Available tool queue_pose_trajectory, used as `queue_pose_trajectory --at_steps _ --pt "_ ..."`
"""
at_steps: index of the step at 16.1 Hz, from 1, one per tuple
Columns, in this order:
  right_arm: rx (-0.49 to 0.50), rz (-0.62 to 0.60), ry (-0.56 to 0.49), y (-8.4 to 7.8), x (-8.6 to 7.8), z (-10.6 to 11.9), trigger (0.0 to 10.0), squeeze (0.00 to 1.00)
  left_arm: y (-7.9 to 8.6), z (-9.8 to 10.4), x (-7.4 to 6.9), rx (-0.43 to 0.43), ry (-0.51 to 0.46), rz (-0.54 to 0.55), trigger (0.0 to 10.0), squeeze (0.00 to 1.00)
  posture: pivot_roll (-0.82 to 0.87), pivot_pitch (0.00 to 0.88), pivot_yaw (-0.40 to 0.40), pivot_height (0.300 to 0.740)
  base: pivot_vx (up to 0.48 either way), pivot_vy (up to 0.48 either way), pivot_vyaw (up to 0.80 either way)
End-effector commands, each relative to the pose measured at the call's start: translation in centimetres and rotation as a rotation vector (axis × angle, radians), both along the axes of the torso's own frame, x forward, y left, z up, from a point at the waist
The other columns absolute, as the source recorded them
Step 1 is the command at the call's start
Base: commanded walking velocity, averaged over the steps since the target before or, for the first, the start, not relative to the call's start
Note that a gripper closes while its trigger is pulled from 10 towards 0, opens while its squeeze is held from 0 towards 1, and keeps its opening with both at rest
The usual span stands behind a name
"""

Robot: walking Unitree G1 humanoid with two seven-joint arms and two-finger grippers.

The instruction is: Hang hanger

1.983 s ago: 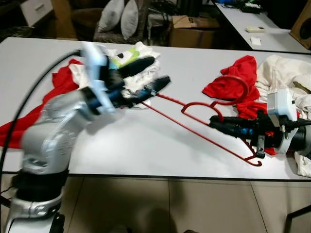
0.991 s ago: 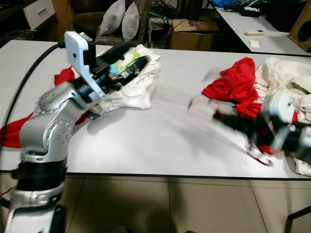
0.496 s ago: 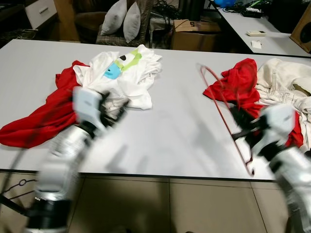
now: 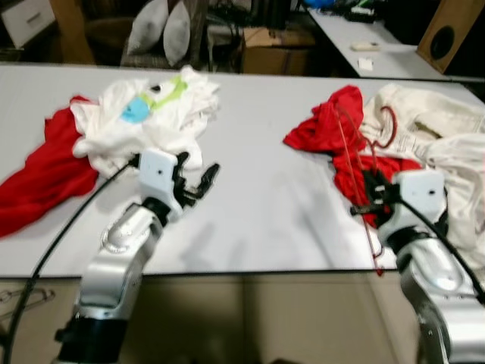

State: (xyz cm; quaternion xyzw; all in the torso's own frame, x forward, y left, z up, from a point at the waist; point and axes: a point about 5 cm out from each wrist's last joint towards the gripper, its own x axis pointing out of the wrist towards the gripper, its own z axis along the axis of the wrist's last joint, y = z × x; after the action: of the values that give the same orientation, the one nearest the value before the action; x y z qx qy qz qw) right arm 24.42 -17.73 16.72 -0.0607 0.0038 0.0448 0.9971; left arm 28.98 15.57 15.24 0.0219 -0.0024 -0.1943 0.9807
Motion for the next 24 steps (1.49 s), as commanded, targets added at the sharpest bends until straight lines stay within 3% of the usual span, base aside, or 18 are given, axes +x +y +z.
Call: queue_pose_trajectory --at_steps 1,5,8,9,13,15,20,24 --pt "0.011 0.006 -0.085 0.2 -0.1 1.6 10.0 0.0 -0.4 0.3 -0.1 0.002 -0.018 -0.004 10.0 0.0 0.0 0.0 -0.062 0.74 0.0 -0.315 0.0" --pt "0.064 -0.033 -0.089 0.1 -0.4 1.8 10.0 0.0 -0.8 0.7 -0.2 -0.012 -0.031 -0.008 10.0 0.0 -0.01 0.0 -0.071 0.74 0.0 -0.31 0.0" --pt "0.077 -0.06 -0.083 0.1 -0.7 1.8 10.0 0.0 -1.0 0.7 -0.2 -0.017 -0.033 -0.007 10.0 0.0 -0.02 0.0 -0.075 0.74 0.0 -0.206 -0.68" --pt "0.082 -0.078 -0.089 -0.1 -0.7 1.9 10.0 0.0 -1.2 0.6 0.0 -0.055 -0.005 -0.006 10.0 0.0 -0.03 0.0 -0.073 0.74 0.0 0.0 -0.8" --pt "0.031 -0.121 -0.082 -0.9 -1.1 1.7 10.0 0.0 -1.4 0.6 0.1 -0.067 -0.003 -0.015 10.0 0.0 -0.03 0.0 -0.07 0.74 0.0 0.479 -0.8" --pt "0.05 -0.147 -0.059 -1.4 -1.8 1.1 10.0 0.0 -1.2 0.4 0.0 -0.058 0.002 -0.012 10.0 0.0 -0.03 0.0 -0.072 0.74 0.0 0.48 -0.8" --pt "0.067 -0.2 -0.013 -2.0 -2.4 0.3 10.0 0.0 -1.6 -0.5 -0.6 -0.048 0.008 -0.035 10.0 0.0 -0.04 0.0 -0.067 0.74 0.0 0.0 -0.74" --pt "-0.051 -0.216 0.009 -2.4 -2.9 -0.3 10.0 0.0 -3.1 -0.7 -1.0 -0.065 0.001 -0.095 10.0 0.0 -0.07 0.0 -0.055 0.74 0.143 0.0 0.0"
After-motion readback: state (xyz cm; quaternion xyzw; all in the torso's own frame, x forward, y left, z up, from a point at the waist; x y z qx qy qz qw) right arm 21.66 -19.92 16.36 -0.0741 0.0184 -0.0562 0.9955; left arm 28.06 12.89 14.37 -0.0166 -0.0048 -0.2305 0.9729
